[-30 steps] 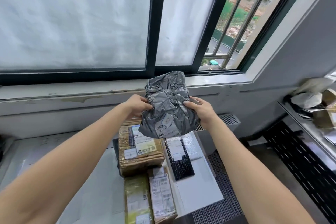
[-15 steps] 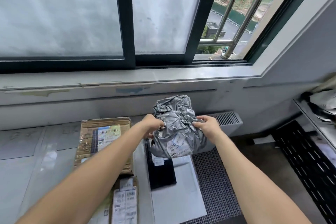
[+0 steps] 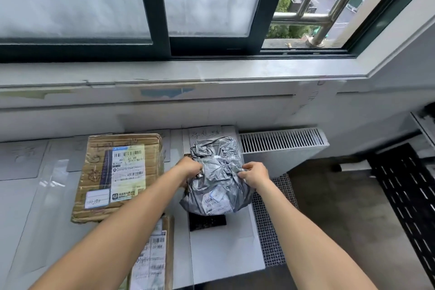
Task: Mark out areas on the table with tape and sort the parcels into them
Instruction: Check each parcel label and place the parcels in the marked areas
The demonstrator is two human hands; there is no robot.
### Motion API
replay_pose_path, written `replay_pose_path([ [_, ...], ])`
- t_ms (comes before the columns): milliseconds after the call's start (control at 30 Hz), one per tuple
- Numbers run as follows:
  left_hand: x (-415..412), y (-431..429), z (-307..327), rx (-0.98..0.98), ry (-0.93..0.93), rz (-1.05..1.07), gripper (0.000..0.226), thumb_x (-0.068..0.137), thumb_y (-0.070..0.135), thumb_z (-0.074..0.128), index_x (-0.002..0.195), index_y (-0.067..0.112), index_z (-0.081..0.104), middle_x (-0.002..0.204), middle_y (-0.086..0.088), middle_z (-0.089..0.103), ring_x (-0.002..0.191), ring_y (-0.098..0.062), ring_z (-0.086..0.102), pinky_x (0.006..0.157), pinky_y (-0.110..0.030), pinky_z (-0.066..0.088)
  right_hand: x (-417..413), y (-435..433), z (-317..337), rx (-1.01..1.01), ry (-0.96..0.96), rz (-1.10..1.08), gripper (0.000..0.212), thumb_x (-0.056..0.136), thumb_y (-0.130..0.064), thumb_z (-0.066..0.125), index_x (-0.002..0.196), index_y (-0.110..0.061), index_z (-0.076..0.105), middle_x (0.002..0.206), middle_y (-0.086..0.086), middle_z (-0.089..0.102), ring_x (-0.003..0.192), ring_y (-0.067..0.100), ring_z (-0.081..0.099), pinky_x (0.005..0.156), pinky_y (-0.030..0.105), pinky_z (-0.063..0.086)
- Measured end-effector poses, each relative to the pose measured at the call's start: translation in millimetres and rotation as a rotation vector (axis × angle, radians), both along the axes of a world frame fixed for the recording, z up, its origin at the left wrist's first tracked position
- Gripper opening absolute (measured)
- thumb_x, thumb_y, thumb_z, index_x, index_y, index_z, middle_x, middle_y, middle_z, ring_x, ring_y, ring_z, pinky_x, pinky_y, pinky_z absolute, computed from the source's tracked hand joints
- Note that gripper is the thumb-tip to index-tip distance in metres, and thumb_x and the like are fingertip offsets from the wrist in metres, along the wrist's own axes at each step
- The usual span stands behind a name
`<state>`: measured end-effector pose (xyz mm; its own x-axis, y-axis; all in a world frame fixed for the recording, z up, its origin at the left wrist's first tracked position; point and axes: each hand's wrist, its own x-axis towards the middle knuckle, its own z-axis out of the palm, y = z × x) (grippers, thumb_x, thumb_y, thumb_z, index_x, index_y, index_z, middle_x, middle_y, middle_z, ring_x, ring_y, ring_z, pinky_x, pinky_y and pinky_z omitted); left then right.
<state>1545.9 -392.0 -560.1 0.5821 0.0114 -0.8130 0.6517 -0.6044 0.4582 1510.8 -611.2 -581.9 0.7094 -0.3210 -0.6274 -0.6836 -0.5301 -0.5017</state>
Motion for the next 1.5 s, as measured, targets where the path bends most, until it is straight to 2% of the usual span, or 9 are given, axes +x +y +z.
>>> replay_pose_path([
  [200,-1.0,2.6,-9.0,0.016,0.023,0.047,0.026,0.095,0.015,0.050,0.113,-0.003,0.055,0.109,-0.017,0.062,0.075,-0.017,0.053,0.068,-0.029,0.050,7.3,6.8,-12.3,0.006,0.026,-0.012,0.036,0.085,-0.016,0.075,0.119,-0.014,0.066,0.115,0.007,0.068,0.097,0.022,0.064,0.092,0.038,0.053],
  [500,-2.0,-1.5,-12.3,0.050,-0.014,0.042,0.035,0.097,0.018,0.051,0.125,-0.003,0.052,0.115,-0.018,0.059,0.060,-0.011,0.046,0.047,-0.023,0.038,9.3,12.9,-17.2,-0.012,0.045,-0.013,0.037,0.087,-0.015,0.071,0.123,-0.013,0.064,0.121,0.010,0.066,0.106,0.027,0.064,0.096,0.040,0.052],
  [667,-1.8,-1.5,-15.4,0.041,-0.002,0.075,0.038,0.096,0.018,0.053,0.128,-0.002,0.053,0.129,-0.019,0.056,0.110,-0.027,0.059,0.077,-0.032,0.050,10.8,14.8,-17.9,-0.037,0.049,0.020,0.038,0.088,-0.016,0.070,0.125,-0.015,0.063,0.121,0.008,0.065,0.103,0.025,0.064,0.087,0.033,0.053],
  [833,-2.9,0.0,-15.0,0.032,0.000,0.096,0.038,0.095,0.018,0.054,0.127,-0.001,0.054,0.132,-0.020,0.055,0.114,-0.029,0.056,0.095,-0.038,0.049,11.6,17.6,-17.9,-0.056,0.044,0.051,0.038,0.089,-0.015,0.068,0.126,-0.016,0.062,0.119,0.007,0.066,0.100,0.025,0.066,0.082,0.034,0.054],
  [967,0.5,-3.9,-7.2,0.044,-0.019,0.075,0.033,0.094,0.017,0.053,0.120,-0.004,0.055,0.122,-0.015,0.059,0.097,-0.015,0.058,0.068,-0.021,0.047,15.8,21.1,-11.9,-0.147,-0.009,0.072,0.037,0.092,-0.013,0.061,0.128,-0.017,0.062,0.122,0.007,0.066,0.106,0.025,0.064,0.088,0.036,0.054],
  [1100,9.7,-9.8,9.9,0.066,-0.160,0.035,0.011,0.093,0.017,0.051,0.096,0.007,0.053,0.080,-0.002,0.048,0.065,-0.013,0.043,0.056,-0.027,0.033,28.3,29.1,7.3,-0.226,-0.139,0.108,0.037,0.095,-0.017,0.057,0.132,-0.018,0.058,0.129,0.006,0.063,0.114,0.024,0.060,0.097,0.039,0.050],
  [1167,15.7,-11.9,25.3,0.129,-0.324,-0.148,0.021,0.091,0.019,0.049,0.107,0.008,0.058,0.102,-0.010,0.060,0.088,-0.024,0.057,0.075,-0.033,0.045,37.8,36.7,22.6,-0.238,-0.195,0.146,0.038,0.095,-0.019,0.056,0.133,-0.018,0.058,0.131,0.005,0.062,0.117,0.023,0.058,0.097,0.037,0.046],
  [1267,27.2,-9.5,55.2,0.237,-0.646,-0.334,0.045,0.092,0.022,0.049,0.137,0.014,0.052,0.139,-0.011,0.051,0.127,-0.029,0.048,0.105,-0.039,0.039,53.6,56.4,52.5,-0.279,-0.293,0.225,0.041,0.093,-0.023,0.053,0.134,-0.018,0.057,0.134,0.009,0.059,0.122,0.028,0.055,0.099,0.037,0.044],
  [1500,56.5,68.7,142.9,0.446,-0.926,-0.388,0.047,0.095,0.031,0.049,0.139,0.014,0.049,0.136,-0.013,0.051,0.127,-0.030,0.045,0.105,-0.044,0.040,74.1,133.7,129.3,-0.260,-0.503,0.347,0.043,0.096,-0.026,0.053,0.138,-0.017,0.054,0.136,0.011,0.055,0.123,0.029,0.053,0.102,0.040,0.043],
])
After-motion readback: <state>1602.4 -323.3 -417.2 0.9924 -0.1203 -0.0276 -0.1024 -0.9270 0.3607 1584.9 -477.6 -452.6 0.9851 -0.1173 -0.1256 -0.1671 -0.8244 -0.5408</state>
